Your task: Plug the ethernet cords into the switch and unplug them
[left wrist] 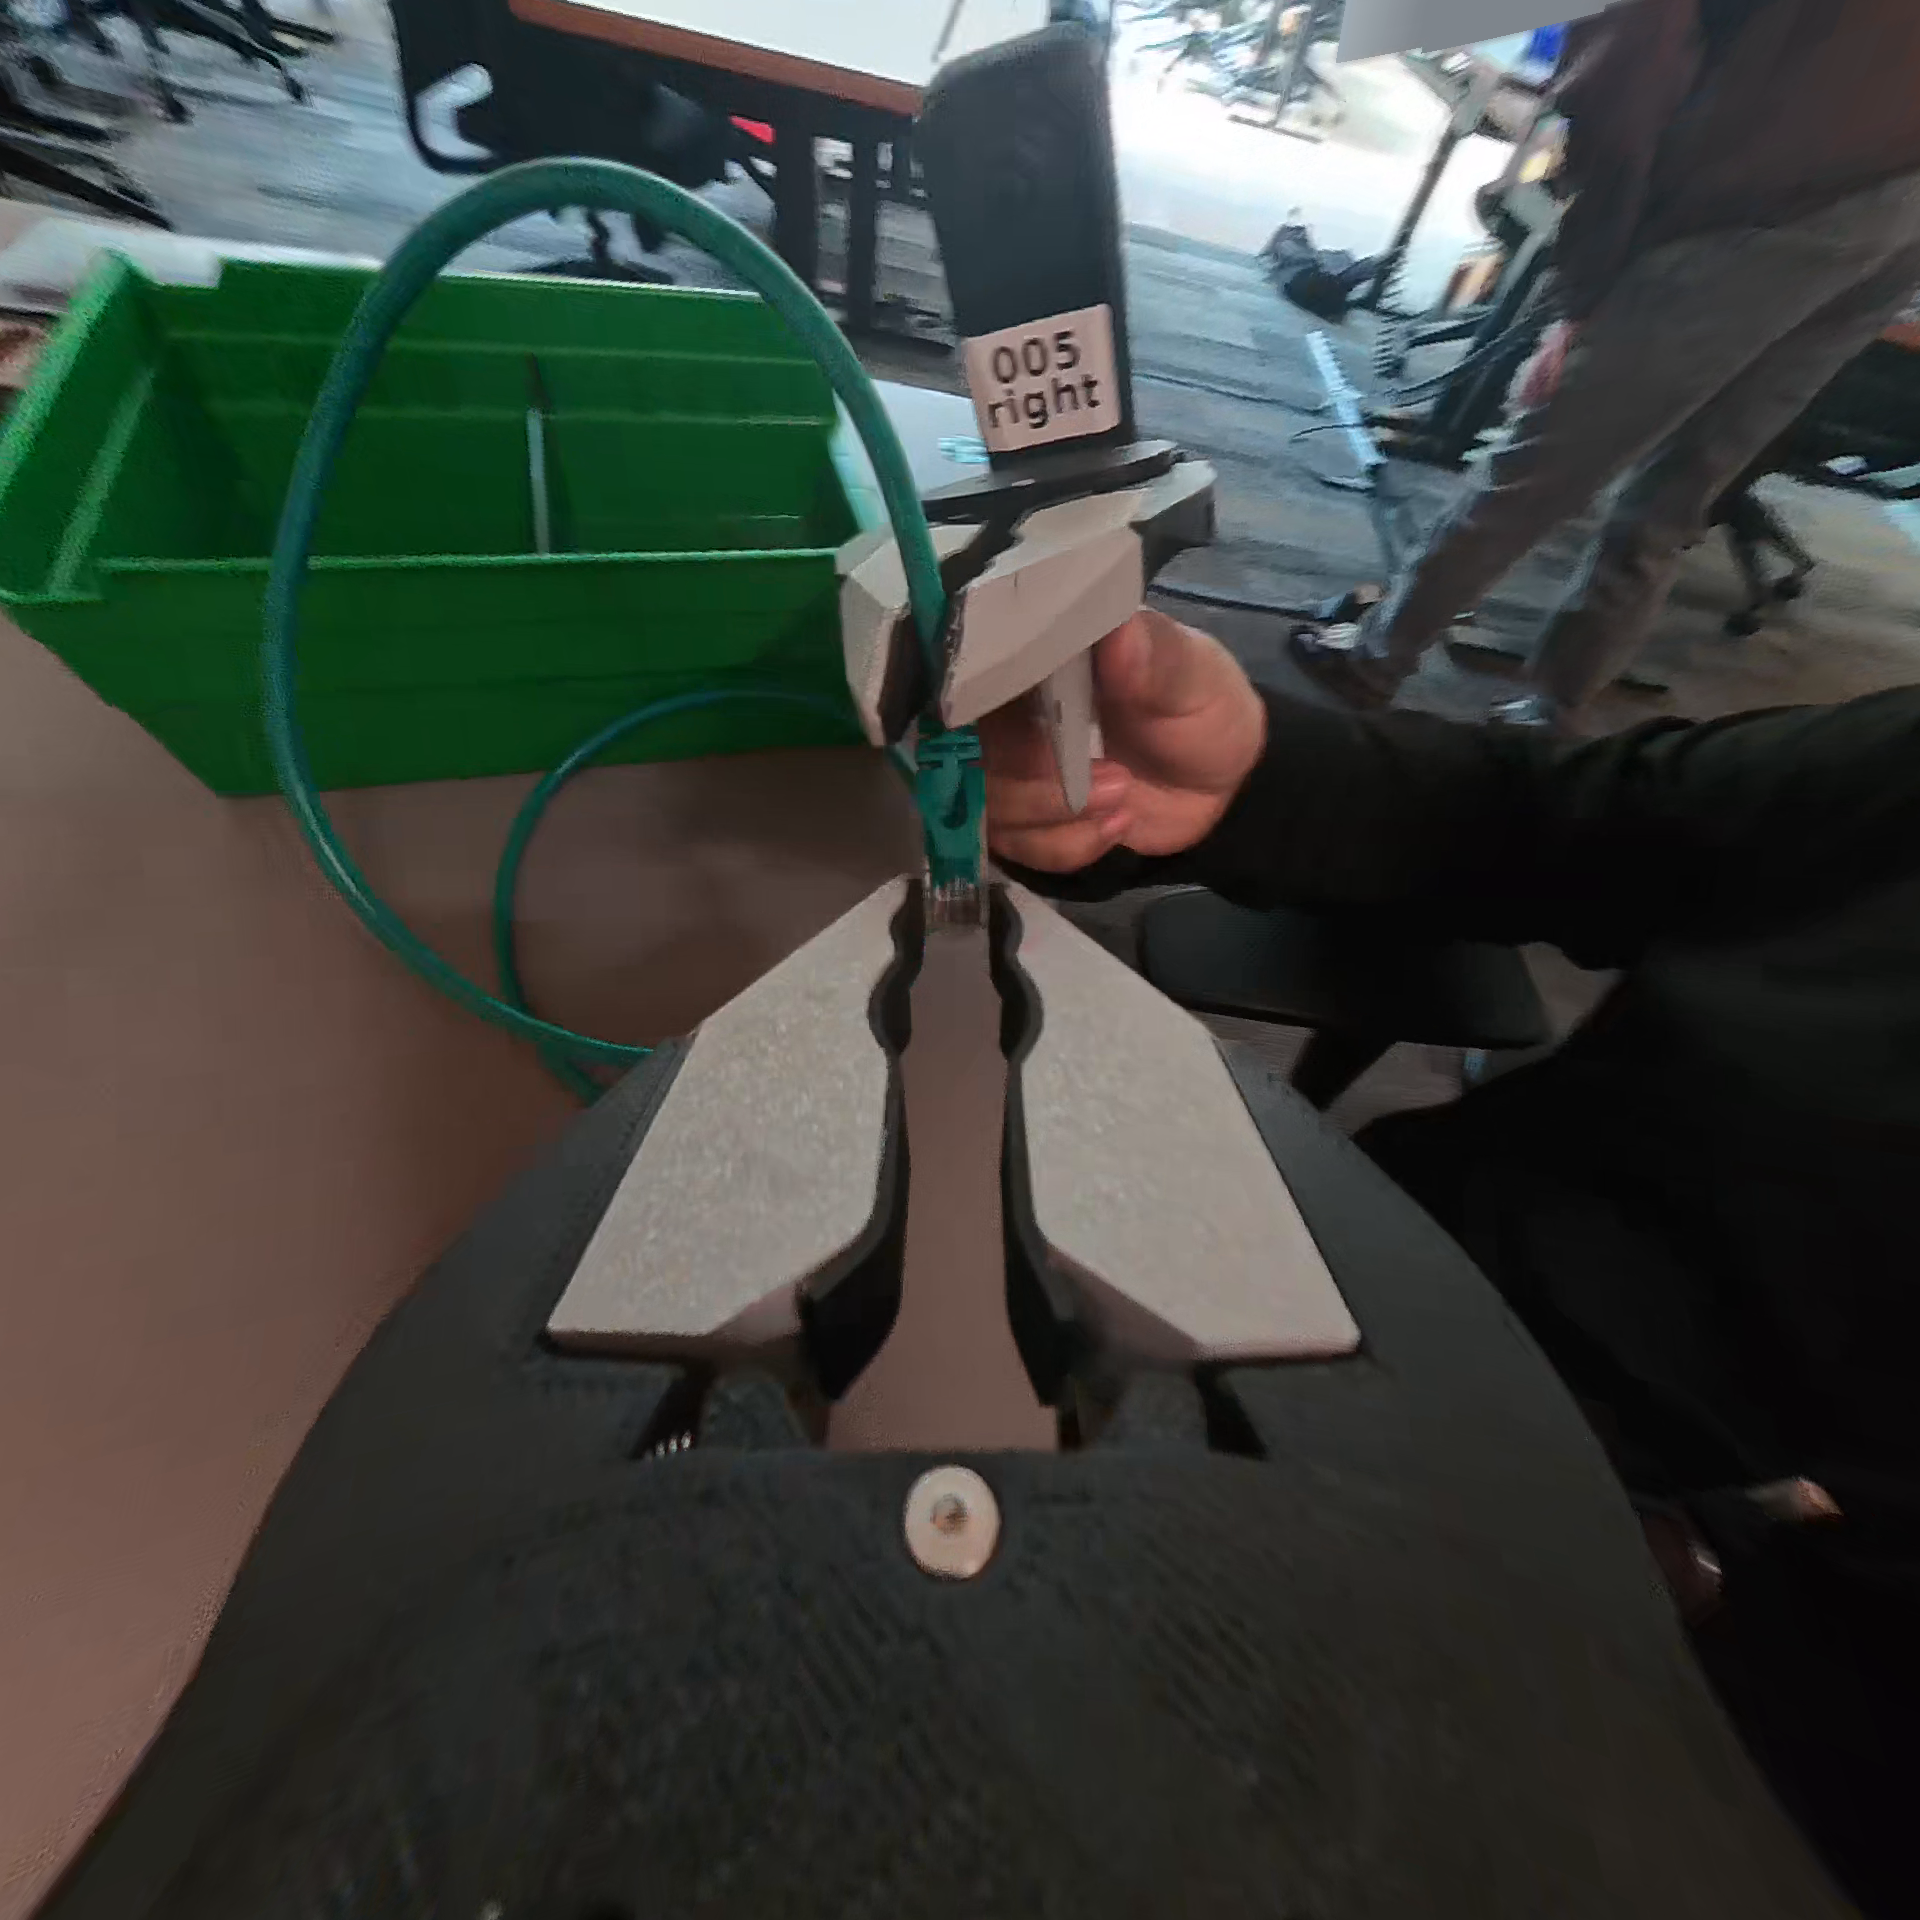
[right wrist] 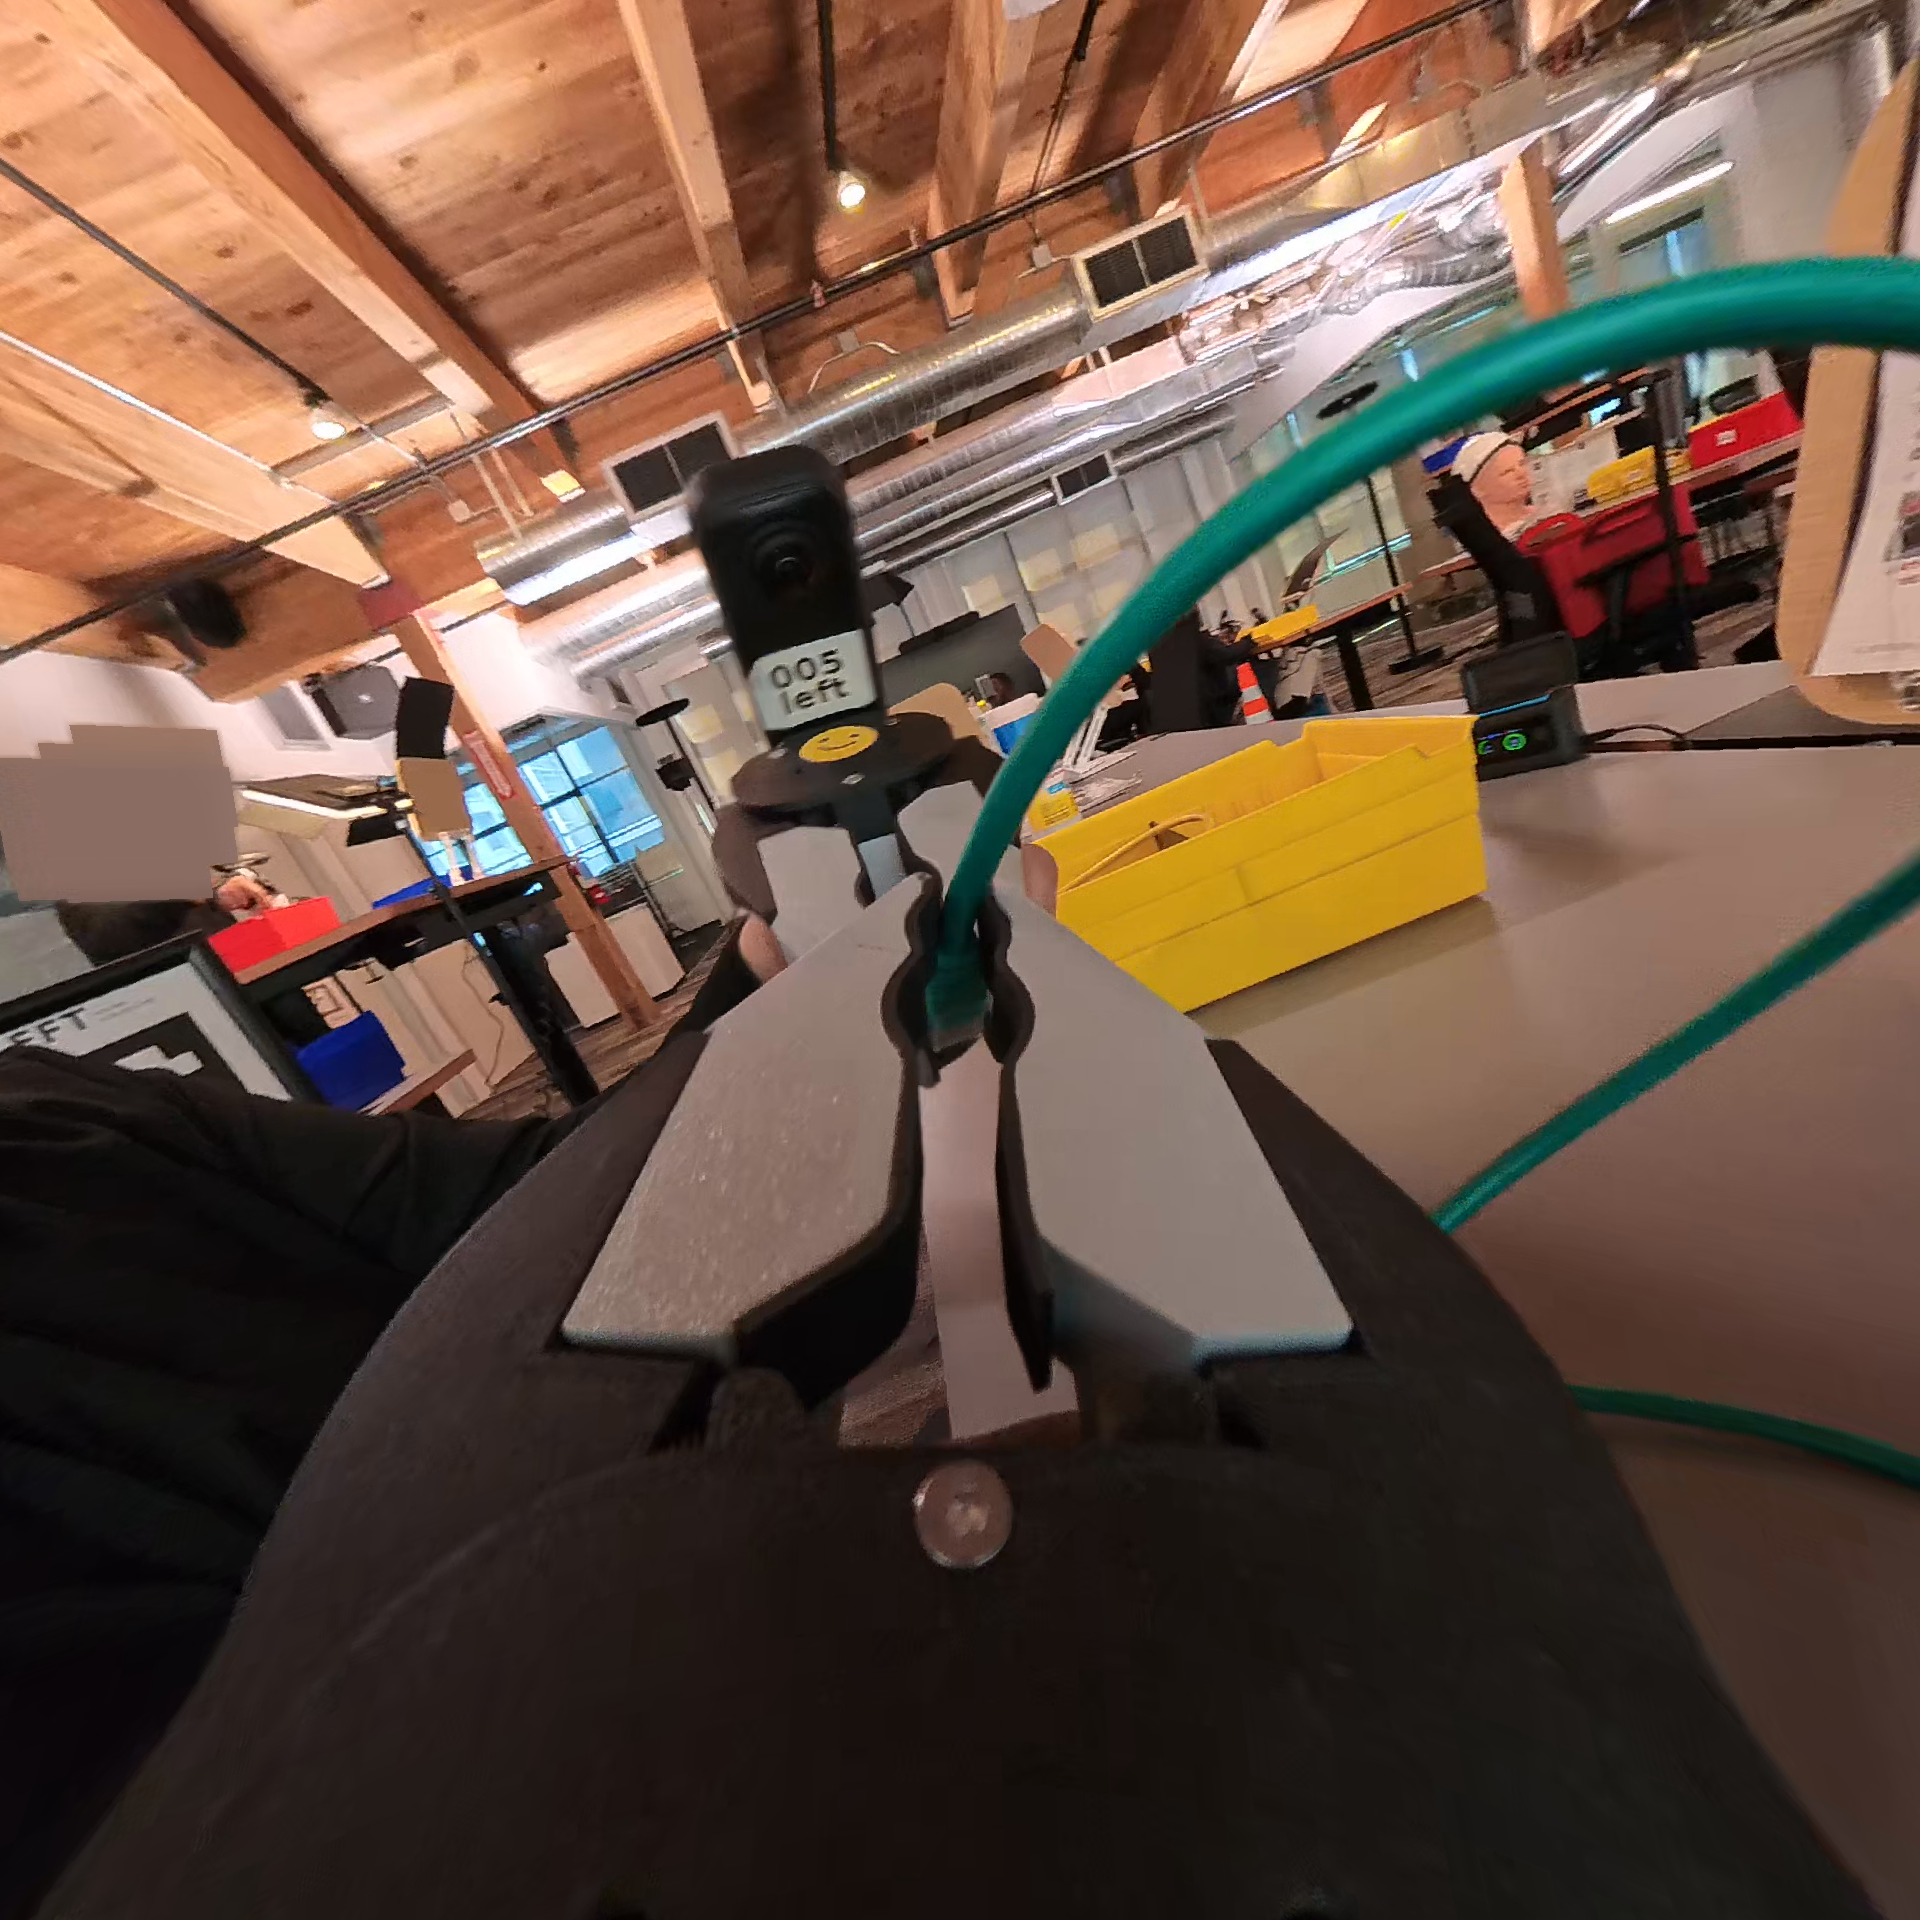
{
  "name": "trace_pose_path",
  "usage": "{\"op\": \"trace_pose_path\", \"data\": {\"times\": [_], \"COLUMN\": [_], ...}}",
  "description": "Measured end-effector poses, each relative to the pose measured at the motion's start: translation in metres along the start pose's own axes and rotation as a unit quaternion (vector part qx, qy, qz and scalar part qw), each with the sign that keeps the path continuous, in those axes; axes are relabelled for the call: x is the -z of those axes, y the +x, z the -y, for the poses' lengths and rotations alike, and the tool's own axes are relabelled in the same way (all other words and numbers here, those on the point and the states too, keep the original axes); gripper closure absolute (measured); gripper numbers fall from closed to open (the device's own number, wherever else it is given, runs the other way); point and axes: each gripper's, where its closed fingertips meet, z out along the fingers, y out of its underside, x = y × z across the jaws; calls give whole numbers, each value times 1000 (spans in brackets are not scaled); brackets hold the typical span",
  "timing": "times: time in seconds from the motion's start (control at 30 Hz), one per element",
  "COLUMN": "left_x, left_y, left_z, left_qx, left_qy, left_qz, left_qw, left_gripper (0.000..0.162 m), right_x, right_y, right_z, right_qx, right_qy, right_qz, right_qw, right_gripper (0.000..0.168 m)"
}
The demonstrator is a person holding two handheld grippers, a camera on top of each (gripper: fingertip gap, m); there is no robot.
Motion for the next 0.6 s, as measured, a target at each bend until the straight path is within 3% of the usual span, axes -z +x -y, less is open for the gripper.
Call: {"op": "trace_pose_path", "data": {"times": [0.23, 0.33, 0.4, 0.6], "left_x": [11, 13, 12, 11], "left_y": [6, 2, -1, -6], "left_z": [1, 2, 3, 2], "left_qx": [66, 75, 76, 81], "left_qy": [25, 37, 43, 42], "left_qz": [-88, -95, -92, -69], "left_qw": [994, 992, 992, 993], "left_gripper": [152, 152, 152, 151], "right_x": [2, 0, -2, -4], "right_y": [-5, -3, -2, 4], "right_z": [-12, -19, -23, -27], "right_qx": [23, 24, 26, 19], "right_qy": [-38, -55, -61, -64], "right_qz": [26, 18, 17, 7], "right_qw": [999, 998, 998, 998], "right_gripper": [161, 142, 157, 160]}}
